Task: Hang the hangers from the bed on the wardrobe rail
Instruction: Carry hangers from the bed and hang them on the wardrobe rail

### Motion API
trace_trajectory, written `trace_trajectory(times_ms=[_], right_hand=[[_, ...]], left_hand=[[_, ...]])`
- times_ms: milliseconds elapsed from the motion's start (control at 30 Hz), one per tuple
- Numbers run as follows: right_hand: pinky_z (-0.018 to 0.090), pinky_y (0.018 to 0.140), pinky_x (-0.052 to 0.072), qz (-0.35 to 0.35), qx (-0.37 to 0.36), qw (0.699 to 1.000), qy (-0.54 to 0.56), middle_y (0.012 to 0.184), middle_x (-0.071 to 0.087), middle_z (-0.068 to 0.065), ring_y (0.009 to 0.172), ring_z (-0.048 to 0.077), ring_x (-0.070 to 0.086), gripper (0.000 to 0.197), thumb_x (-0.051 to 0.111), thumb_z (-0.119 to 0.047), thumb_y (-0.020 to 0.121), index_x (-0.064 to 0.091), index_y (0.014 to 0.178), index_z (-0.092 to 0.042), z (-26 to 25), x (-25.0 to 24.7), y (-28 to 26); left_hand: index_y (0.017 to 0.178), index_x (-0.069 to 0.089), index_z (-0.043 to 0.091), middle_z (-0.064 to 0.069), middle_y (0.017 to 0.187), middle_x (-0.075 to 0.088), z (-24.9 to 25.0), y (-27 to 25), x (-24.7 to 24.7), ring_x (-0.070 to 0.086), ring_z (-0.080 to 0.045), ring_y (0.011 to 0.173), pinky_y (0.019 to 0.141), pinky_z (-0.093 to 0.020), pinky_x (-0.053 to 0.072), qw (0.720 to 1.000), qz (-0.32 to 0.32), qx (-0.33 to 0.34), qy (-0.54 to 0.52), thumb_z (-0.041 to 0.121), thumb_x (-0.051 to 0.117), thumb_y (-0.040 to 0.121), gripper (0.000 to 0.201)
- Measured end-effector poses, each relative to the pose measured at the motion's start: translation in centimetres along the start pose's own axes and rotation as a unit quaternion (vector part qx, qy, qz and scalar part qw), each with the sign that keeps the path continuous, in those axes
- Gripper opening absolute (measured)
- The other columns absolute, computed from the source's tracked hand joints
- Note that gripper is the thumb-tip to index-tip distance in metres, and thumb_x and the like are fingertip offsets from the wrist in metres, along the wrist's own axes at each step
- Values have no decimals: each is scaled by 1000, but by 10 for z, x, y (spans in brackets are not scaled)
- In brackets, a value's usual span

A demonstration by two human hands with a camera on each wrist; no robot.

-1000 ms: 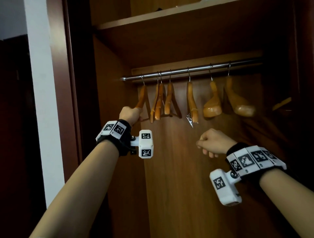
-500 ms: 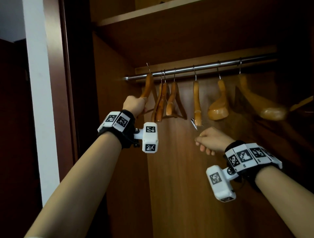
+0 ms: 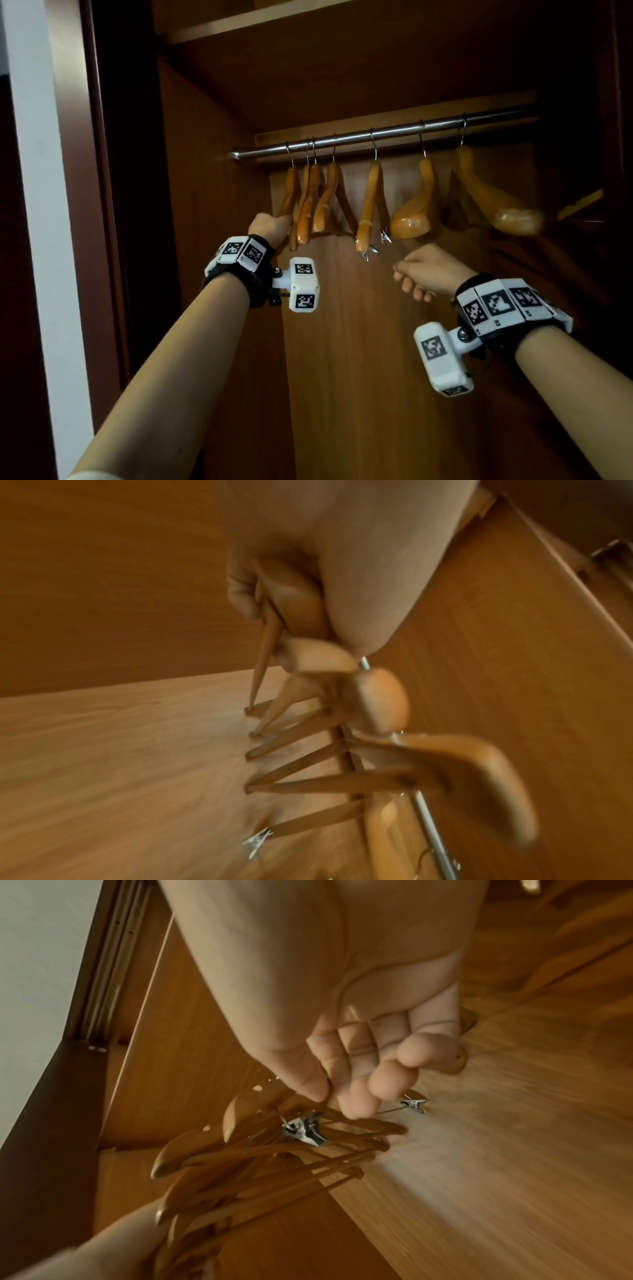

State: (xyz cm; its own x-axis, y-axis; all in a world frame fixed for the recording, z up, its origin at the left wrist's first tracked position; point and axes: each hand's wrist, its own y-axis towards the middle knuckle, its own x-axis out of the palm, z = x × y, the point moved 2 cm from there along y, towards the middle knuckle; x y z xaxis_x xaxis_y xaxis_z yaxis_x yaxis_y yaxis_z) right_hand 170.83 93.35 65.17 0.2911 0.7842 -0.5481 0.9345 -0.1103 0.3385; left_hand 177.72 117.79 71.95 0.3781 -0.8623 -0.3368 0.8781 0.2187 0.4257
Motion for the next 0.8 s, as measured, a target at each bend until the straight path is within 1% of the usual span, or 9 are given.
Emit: trace_trajectory(times_ms=[133,200,333,367,467,567,633,733,800], right_hand=[[23,41,36,4,8,1000,13,61,58,5,44,15,48,24,48,-17,95,62,79,-6,4,0,2],[22,40,36,5,10,1000,14,60,58,5,43,14,48,25,48,-17,95,62,77,-7,5,2,3],[20,39,35,1,11,1000,23,58,57,5,42,14,47,27,47,-18,96,60,73,-8,8,4,5],[20,39,34,-1,11,1000,26,58,57,5,42,15,47,28,47,-18,96,60,73,-8,9,5,4],[21,41,34,-5,5,999,40,60,56,5,44,15,47,27,46,-17,96,59,74,-8,10,7,-1],[22,42,35,-5,2,999,49,61,55,5,46,15,47,25,46,-16,96,58,76,-7,13,10,-12],[20,39,34,1,3,999,48,60,55,5,44,14,46,26,46,-15,96,57,73,-9,17,15,-22],[20,39,34,9,9,999,34,60,55,4,44,14,46,26,45,-15,95,55,71,-11,24,25,-43],[22,41,35,11,16,999,27,61,55,3,45,14,47,26,45,-15,95,55,72,-11,29,31,-63]], left_hand=[[102,61,4,-5,75,56,-9,0,3,52,-18,64,54,-27,38,1000,12,15,4,32,50,95,31],[102,61,5,-5,78,57,-10,-1,0,52,-19,67,58,-27,38,1000,15,21,-6,31,51,94,29],[84,59,11,-1,70,56,-16,-9,-6,51,-16,61,56,-26,38,999,18,31,-31,27,51,94,21],[85,61,12,-1,72,57,-20,-13,-7,52,-17,64,59,-26,39,998,21,36,-43,28,52,93,20],[117,58,14,-2,93,60,-39,-31,-9,56,-19,84,75,-35,45,995,55,47,-75,33,52,92,32],[129,50,17,-2,106,58,-71,-64,-5,57,-20,98,87,-36,46,989,83,30,-118,32,51,94,38],[128,51,16,-4,116,59,-93,-93,4,57,-20,107,87,-33,47,987,66,10,-145,29,49,96,35],[117,57,16,2,98,63,-115,-130,21,59,-15,94,77,-25,45,982,-2,-14,-186,24,44,98,24],[108,59,16,3,87,62,-120,-150,32,59,-14,84,77,-28,44,975,-50,-17,-216,21,43,98,19]])
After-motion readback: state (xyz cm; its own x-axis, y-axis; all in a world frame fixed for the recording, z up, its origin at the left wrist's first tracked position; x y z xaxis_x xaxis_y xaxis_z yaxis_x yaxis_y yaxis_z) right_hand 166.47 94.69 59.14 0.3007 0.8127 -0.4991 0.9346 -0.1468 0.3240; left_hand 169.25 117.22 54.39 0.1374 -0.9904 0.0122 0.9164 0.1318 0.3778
